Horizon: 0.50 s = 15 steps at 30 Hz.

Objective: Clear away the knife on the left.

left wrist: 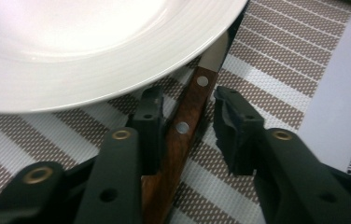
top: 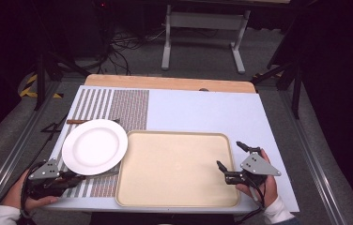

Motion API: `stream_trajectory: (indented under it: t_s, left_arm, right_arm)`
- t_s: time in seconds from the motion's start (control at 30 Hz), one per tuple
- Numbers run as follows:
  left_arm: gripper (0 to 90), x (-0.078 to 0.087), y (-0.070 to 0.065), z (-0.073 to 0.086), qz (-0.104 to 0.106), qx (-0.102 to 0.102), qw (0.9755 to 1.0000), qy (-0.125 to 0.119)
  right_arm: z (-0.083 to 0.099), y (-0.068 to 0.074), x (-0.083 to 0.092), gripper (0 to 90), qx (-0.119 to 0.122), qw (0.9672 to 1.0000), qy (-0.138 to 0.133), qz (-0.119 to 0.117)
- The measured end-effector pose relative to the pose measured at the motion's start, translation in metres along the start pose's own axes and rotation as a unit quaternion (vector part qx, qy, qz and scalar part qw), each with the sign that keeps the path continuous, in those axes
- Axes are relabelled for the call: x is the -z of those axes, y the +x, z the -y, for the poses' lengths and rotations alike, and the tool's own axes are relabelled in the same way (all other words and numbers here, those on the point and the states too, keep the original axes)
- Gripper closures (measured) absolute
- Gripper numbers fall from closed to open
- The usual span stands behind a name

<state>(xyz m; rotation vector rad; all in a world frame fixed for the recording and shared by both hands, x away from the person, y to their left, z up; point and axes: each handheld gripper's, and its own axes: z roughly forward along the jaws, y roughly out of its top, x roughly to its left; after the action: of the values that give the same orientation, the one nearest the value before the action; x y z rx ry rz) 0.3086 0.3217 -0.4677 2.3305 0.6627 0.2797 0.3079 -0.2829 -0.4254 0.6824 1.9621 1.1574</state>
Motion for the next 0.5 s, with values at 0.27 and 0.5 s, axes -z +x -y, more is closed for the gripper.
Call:
stream_trajectory:
  t_s: [0.27,0.5]
  left_arm:
    - [74.5,-0.0007,-0.0038,-0.0009,0.01,-0.021,0.9997,-0.001]
    - [76.7,0.0031,-0.0097,0.0033,0.011,-0.028,0.9995,-0.004]
  right_arm:
    - [0.0011,0.0009,-0.0015,9.3,0.001,1.0,0.005,-0.007]
    - [0.0013,0.0018,-0.0026,9.2,0.005,0.9998,0.009,-0.016]
